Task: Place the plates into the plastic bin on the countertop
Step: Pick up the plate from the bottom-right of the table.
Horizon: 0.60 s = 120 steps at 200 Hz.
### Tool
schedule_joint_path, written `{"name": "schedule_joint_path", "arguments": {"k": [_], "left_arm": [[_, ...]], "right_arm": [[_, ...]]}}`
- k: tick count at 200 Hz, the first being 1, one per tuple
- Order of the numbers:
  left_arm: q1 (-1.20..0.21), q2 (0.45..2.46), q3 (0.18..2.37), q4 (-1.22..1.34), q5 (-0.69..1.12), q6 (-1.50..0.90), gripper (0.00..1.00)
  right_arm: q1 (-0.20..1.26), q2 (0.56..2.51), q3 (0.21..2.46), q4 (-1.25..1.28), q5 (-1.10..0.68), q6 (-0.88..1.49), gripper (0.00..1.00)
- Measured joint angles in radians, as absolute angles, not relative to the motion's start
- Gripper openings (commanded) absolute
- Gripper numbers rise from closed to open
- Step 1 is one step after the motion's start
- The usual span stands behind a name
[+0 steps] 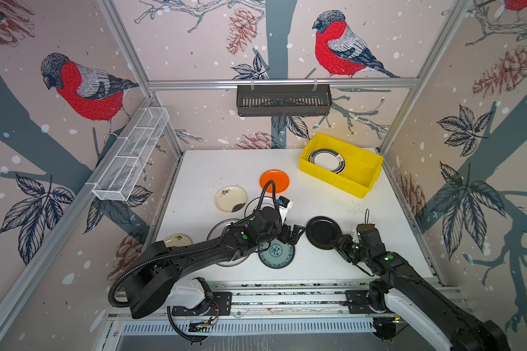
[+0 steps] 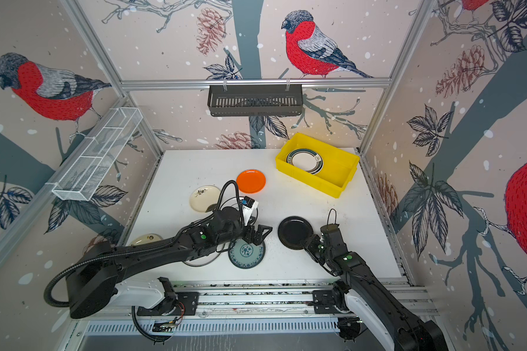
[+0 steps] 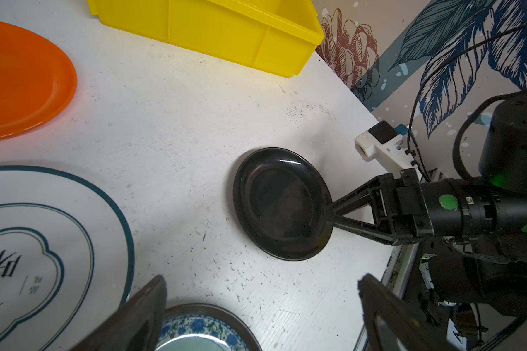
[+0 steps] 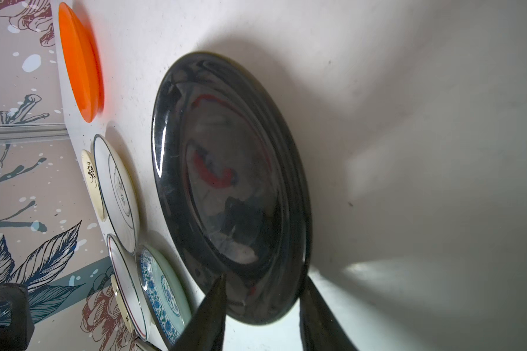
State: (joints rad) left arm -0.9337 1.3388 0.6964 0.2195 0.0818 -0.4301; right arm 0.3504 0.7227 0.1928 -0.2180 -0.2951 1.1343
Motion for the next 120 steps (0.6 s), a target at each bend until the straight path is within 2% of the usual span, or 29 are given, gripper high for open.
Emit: {"name": "schedule_joint_path", "arguments": {"k": [14,61,95,120], "left_arm": [[-0.934,1.34,0.696,0.22,0.08,-0.433,0.98],[-0.939,1.339,0.696,0.22,0.077,-0.439,0.98],[-0.939,1.332,0.694,0.22,0.075,-0.44,0.98],[-0.939,1.33,0.694,0.22,0.074,-0.44,0.98]], "right_arm": [[0.353,0.715,0.191,-0.211,-0.284,1.147,0.31],[0.357,0.741,0.191,-0.209,-0.262,1.148,0.28],[0.358,0.78,0.219,-0.212,-0.239,1.14,0.17],[0.359,0.798,0.227,-0.212,-0.226,1.124,0.13]]}}
